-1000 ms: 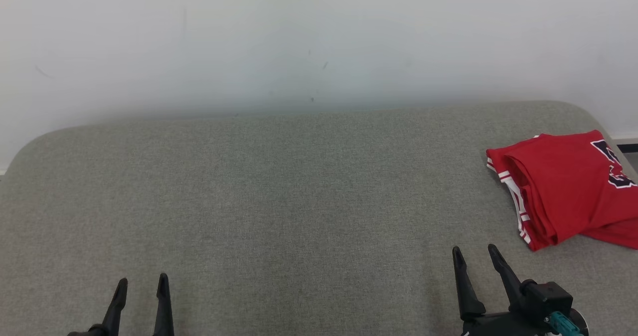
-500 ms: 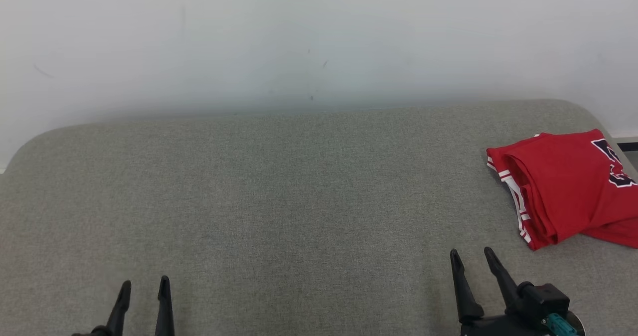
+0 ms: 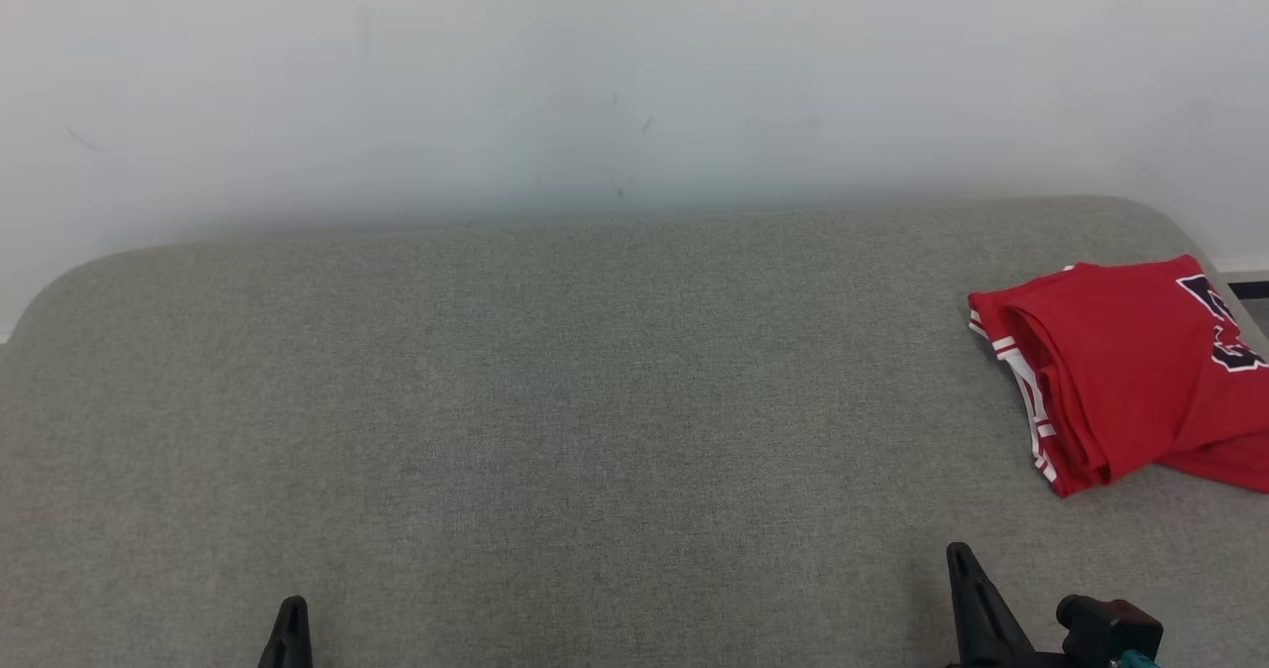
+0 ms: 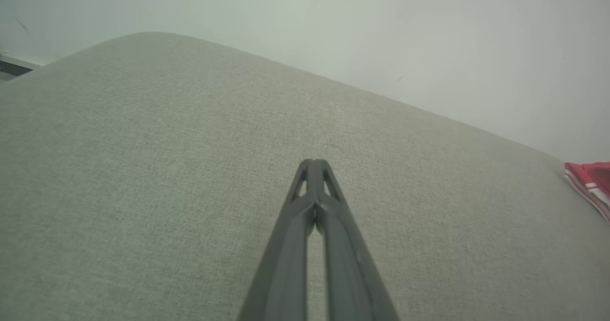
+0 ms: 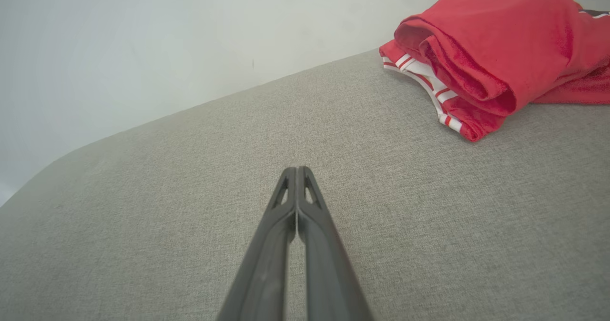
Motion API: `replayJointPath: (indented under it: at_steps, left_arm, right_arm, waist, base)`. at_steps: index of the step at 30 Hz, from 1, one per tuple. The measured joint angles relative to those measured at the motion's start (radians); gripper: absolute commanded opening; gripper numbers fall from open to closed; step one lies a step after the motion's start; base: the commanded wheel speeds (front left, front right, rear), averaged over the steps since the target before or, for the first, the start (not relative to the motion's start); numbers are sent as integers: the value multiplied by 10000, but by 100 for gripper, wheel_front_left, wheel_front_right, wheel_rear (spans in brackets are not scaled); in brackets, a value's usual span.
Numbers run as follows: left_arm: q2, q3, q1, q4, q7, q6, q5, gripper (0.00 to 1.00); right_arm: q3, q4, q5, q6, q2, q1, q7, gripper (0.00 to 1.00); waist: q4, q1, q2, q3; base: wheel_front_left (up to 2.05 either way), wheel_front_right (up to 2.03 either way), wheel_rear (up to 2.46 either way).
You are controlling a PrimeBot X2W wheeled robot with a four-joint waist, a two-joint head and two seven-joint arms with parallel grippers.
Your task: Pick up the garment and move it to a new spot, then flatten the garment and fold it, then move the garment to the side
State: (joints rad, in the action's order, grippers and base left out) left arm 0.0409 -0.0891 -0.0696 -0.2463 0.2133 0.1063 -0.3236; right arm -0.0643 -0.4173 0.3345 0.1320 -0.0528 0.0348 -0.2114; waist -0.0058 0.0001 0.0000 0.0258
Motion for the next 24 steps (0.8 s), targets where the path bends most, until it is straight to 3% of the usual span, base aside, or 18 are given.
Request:
replayJointPath:
  at_steps: [24]
  left_arm:
    - [8,-36,462,15,-972,82,-3933,0]
  right_arm:
    - [539,518,3883,0,8,166,982,0]
  waist:
    - [12,0,0,-59]
  base:
    - [0,0,0]
